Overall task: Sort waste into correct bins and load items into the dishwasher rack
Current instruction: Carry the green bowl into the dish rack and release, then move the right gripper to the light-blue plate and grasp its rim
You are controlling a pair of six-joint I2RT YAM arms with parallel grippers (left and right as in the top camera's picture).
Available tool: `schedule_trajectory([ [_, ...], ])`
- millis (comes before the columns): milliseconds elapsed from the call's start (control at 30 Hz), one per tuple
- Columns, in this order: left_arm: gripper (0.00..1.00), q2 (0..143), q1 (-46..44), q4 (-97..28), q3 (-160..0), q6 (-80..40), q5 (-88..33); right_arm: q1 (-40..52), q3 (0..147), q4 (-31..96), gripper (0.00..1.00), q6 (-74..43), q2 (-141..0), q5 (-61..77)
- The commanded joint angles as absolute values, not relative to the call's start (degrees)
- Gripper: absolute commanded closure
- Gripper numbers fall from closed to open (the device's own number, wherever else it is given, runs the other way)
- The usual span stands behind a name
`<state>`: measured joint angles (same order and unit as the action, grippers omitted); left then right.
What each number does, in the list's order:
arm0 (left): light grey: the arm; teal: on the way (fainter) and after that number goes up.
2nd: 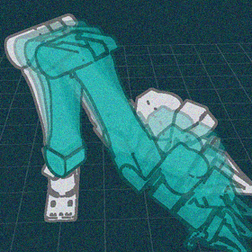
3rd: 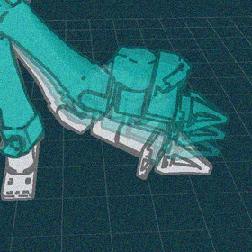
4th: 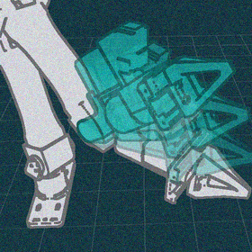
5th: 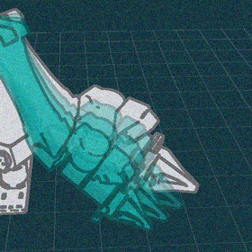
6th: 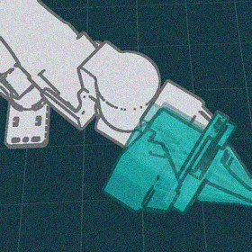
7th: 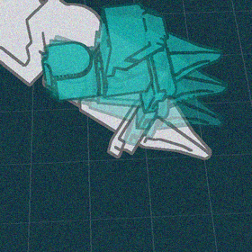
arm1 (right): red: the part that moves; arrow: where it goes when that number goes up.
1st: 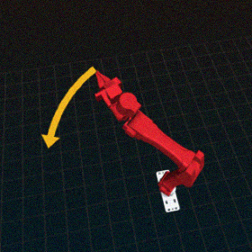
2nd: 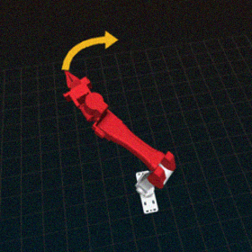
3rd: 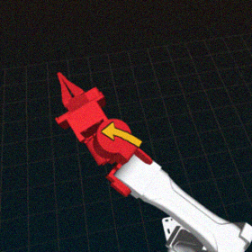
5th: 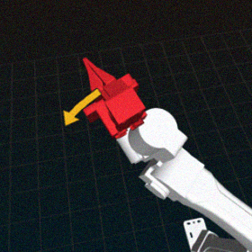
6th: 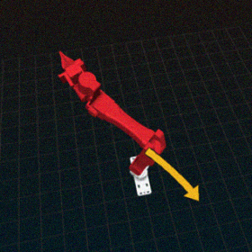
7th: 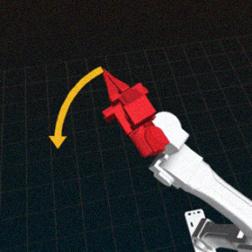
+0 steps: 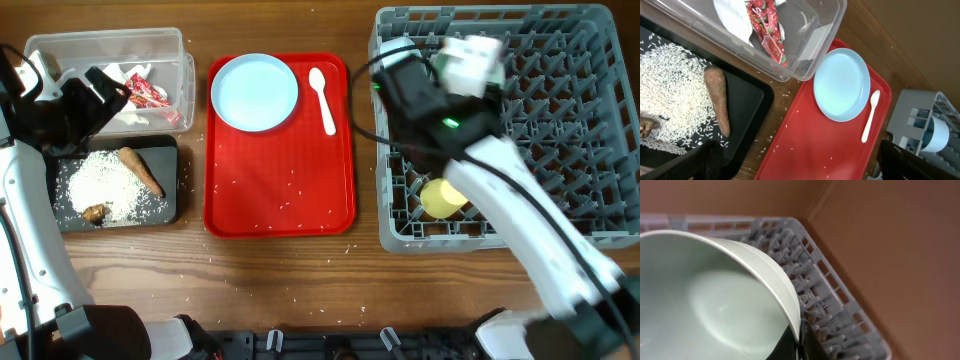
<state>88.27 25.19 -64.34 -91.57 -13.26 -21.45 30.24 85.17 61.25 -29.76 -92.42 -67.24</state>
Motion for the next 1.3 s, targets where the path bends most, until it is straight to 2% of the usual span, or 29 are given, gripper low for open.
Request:
schedule_trajectory([
  [0,0.0,88.2,25.4,-64.3,-92.2,-14.0,-21.5,30.6,84.7,59.9,0.96,-16.6,-101.4,-74.1],
  [233,0.0,88.2,25.4,-64.3,-92.1,-14.0,-21.5,30.6,84.7,59.8,0.96,-16.5,-110.0,-68.2],
  [367,0.0,88.2,25.4,-64.3,-92.2,-14.0,-21.5,30.8,84.7,60.3,0.96,-16.5,-110.7,-59.1],
  [700,0.0,88.2,25.4,-64.3,-92.2,-14.0,-21.5,35.7,84.7,64.1,0.95,-16.5,-110.7,-51.8],
  [733,0.0,88.2,25.4,-64.3,-92.2,-14.0,-21.5,36.2,84.7,64.1,0.93,-16.5,-110.7,-49.8],
  [833,0.0,88.2,25.4,-64.3,-92.1,-14.0,-21.5,37.3,84.7,64.1,0.7,-16.6,-110.7,-45.8],
  [867,0.0,88.2,25.4,-64.4,-92.2,-14.0,-21.5,37.5,84.8,64.1,0.52,-16.6,-110.7,-44.8],
  [900,0.0,88.2,25.4,-64.3,-92.2,-14.0,-21.5,37.5,84.9,64.1,0.47,-16.7,-110.7,-43.8],
  [1100,0.0,88.2,25.4,-64.3,-92.1,-14.0,-21.5,37.5,87.7,63.8,0.37,-16.7,-109.3,-38.7],
  [1267,0.0,88.2,25.4,-64.4,-92.1,-14.0,-21.5,37.5,91.4,63.9,0.16,-16.5,-103.1,-35.1],
])
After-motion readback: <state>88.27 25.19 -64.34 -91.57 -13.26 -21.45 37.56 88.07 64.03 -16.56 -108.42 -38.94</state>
